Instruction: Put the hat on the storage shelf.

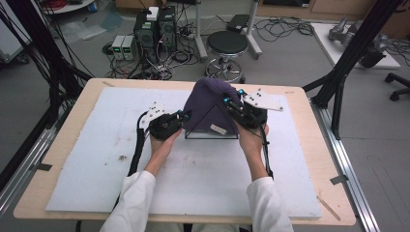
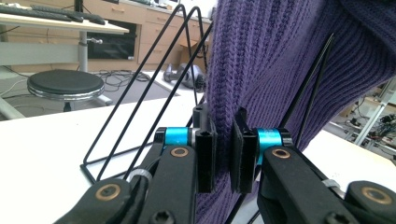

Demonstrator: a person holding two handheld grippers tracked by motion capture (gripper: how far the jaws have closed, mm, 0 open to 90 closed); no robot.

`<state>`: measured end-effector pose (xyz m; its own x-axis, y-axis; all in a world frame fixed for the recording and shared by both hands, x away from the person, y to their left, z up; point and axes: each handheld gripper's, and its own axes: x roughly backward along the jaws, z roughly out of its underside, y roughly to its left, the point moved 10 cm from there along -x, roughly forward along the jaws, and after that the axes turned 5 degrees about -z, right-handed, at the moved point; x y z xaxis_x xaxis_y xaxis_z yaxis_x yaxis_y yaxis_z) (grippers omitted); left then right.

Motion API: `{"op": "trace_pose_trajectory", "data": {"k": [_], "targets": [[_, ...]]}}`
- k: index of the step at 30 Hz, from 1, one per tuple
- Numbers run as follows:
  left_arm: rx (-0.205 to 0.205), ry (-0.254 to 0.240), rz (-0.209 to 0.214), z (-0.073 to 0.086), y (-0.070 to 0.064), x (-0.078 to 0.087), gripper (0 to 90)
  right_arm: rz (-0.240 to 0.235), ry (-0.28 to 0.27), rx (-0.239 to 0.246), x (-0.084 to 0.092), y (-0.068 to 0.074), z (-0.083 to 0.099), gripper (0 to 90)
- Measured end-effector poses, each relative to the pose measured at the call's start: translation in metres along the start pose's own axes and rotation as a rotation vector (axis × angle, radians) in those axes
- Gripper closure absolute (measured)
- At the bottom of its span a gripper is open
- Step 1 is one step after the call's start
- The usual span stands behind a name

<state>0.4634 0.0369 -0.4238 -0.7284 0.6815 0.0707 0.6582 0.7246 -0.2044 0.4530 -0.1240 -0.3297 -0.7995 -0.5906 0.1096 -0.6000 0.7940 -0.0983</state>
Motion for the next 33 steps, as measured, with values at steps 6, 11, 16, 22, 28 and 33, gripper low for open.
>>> {"op": "trace_pose_trajectory", "data": {"k": [6,11,16,22,28,33], "targets": [[0.011,0.027,-0.003,0.010,0.003,-0.001,82.4,-0.008,0.020,-0.001,-0.003,0.002,0.006,67.2],[0.042,0.060,-0.001,0.018,0.008,-0.004,81.9,-0.019,0.035,-0.009,-0.006,0.003,0.012,66.8],[0.061,0.077,-0.004,0.025,0.010,-0.006,81.7,-0.022,0.061,0.019,-0.010,0.008,0.015,66.2],[0.089,0.117,0.004,0.032,0.012,-0.006,80.1,-0.040,0.084,-0.017,-0.012,0.006,0.021,63.3],[0.096,0.107,0.000,0.028,0.010,-0.006,72.2,-0.046,0.080,-0.046,-0.010,0.003,0.021,53.7],[0.098,0.102,0.009,0.027,0.009,-0.005,67.6,-0.048,0.077,-0.119,-0.009,-0.003,0.023,41.5]]}}
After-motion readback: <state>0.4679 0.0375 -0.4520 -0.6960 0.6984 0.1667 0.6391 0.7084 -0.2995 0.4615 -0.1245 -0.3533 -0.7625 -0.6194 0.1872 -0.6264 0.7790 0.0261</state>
